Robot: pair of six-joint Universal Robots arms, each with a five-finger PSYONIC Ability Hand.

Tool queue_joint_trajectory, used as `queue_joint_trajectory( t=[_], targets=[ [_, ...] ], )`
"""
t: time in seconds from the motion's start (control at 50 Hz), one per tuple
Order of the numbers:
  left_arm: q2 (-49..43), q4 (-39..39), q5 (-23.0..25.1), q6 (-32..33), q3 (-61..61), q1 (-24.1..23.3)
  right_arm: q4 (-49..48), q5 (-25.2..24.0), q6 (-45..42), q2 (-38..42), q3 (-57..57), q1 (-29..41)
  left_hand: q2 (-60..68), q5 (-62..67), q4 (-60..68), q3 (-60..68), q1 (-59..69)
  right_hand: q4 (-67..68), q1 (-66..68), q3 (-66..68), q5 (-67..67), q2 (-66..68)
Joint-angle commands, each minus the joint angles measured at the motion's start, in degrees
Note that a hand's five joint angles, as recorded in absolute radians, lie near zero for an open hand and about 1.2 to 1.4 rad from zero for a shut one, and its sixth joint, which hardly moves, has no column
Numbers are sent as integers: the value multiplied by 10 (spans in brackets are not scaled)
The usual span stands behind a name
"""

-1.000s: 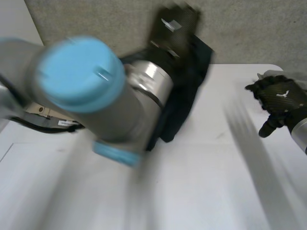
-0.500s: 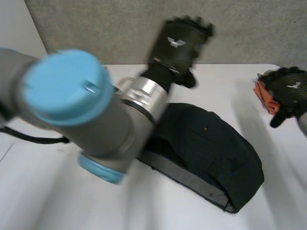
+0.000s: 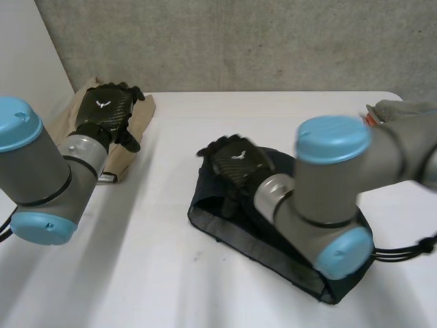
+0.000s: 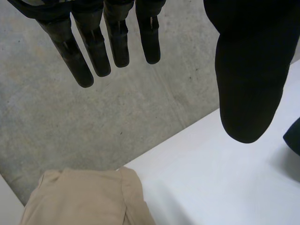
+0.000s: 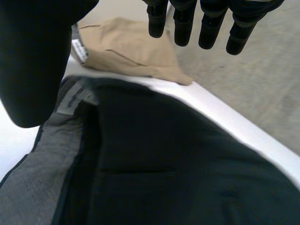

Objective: Fold the laundry.

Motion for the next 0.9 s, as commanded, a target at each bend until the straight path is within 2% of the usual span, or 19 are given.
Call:
queue_joint_trajectory(
  t=[0.02, 0.04, 0.06, 0.12, 0.24, 0.34, 0.44, 0.56, 0.62, 0.64, 0.66, 0.68, 0.76, 0.8, 0.86, 0.9],
  targets=[
    [-2, 33, 2, 0, -20, 4, -36, 31, -23, 102, -77, 26, 1, 15, 8, 3, -6, 437, 428, 437, 433, 435],
    [-6, 46, 2, 1, -18, 5, -38, 41, -31, 101, -78, 27, -1, 13, 6, 1, -8, 610, 601, 610, 606, 608],
    [-9, 52, 2, 1, -16, 5, -41, 46, -37, 98, -78, 28, -3, 11, 5, -1, -10, 679, 670, 679, 675, 677],
    [-32, 74, 3, 3, -7, 4, -75, 60, -48, 40, -56, 34, -36, -22, -29, -34, -43, 680, 671, 680, 676, 678],
    [-112, 89, 45, 38, 58, -4, -103, 28, -45, -133, 31, 30, -67, -53, -59, -65, -74, 680, 671, 680, 676, 678],
    [-186, 81, 88, 84, 131, -37, -67, 3, -45, -191, 79, 28, -92, -78, -85, -90, -99, 680, 671, 680, 676, 678],
    [-260, 35, 97, 86, 203, -93, -17, -2, -44, -268, 109, 27, -105, -91, -98, -103, -112, 680, 671, 680, 676, 678],
    [-277, -19, 108, 71, 217, -124, 1, -10, -27, -345, 135, 24, -89, -75, -81, -87, -96, 680, 671, 680, 676, 678],
    [-278, -25, 112, 52, 218, -149, 3, -20, -6, -367, 138, 9, 67, 81, 74, 69, 60, 680, 671, 680, 676, 678],
    [-275, -22, 105, 48, 217, -158, 2, -24, -2, -370, 139, 2, 314, 328, 322, 316, 307, 680, 671, 680, 676, 678],
    [-272, -18, 99, 45, 219, -160, 3, -26, 2, -376, 139, -6, 477, 491, 484, 479, 470, 680, 671, 680, 676, 678],
    [-269, -13, 88, 43, 222, -159, 4, -27, 3, -378, 139, -13, 575, 589, 582, 577, 568, 680, 671, 680, 676, 678],
    [-220, 9, -1, 45, 215, -140, 4, -33, 6, -388, 132, -96, 576, 590, 583, 578, 569, 680, 671, 680, 676, 678],
    [-155, 9, -44, 40, 198, -120, 8, -34, 6, -389, 127, -128, 576, 590, 583, 578, 569, 680, 671, 680, 676, 678],
    [-92, 11, -44, 42, 170, -109, 25, -42, 6, -389, 111, -177, 576, 590, 583, 578, 569, 680, 671, 680, 676, 678],
    [-26, 9, -26, 43, 144, -107, 30, -45, 7, -389, 102, -195, 576, 590, 583, 578, 569, 680, 671, 680, 676, 678]
  ],
)
